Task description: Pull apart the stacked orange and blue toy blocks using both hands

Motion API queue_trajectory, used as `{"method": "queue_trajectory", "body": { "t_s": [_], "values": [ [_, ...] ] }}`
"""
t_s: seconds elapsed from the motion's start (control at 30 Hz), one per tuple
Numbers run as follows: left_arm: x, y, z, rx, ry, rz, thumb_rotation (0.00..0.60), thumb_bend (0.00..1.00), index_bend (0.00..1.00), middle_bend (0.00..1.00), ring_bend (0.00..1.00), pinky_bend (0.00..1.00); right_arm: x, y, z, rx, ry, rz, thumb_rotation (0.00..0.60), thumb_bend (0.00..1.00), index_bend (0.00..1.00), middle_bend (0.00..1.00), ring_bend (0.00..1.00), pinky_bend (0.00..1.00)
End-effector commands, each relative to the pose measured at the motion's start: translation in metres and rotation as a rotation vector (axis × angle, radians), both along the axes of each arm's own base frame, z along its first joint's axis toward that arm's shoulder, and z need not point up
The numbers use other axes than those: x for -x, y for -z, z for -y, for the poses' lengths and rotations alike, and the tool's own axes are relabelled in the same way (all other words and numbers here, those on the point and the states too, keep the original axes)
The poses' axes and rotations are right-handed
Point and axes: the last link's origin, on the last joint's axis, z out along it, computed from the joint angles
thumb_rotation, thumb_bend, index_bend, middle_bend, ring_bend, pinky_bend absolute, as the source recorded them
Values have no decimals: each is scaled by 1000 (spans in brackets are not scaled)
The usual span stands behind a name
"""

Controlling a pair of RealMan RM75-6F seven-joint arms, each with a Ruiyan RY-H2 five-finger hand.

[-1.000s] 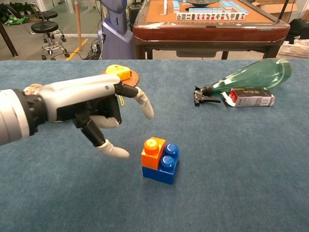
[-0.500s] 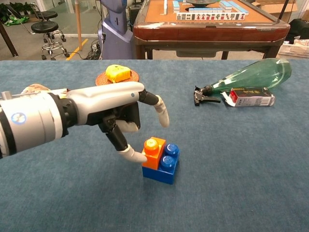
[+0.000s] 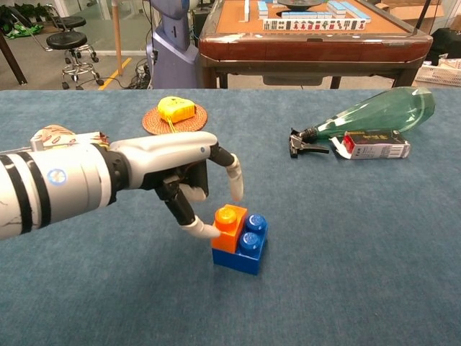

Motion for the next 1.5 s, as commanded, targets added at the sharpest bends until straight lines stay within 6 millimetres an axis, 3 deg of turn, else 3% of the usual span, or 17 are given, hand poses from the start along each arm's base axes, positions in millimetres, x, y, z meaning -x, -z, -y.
{"method": "queue_trajectory", "body": {
  "t_s": [0.03, 1.5],
  "values": [
    [0, 2, -1, 0, -3, -3, 600, 216, 510, 1000, 965, 1000, 1, 1, 0, -2, 2, 2, 600, 298, 496, 474, 557, 615],
    [2, 10, -1, 48, -52, 43, 600, 313, 651, 1000, 976, 1000, 9, 12, 3, -30, 18, 29, 600, 298, 496, 474, 557, 615]
  ]
}}
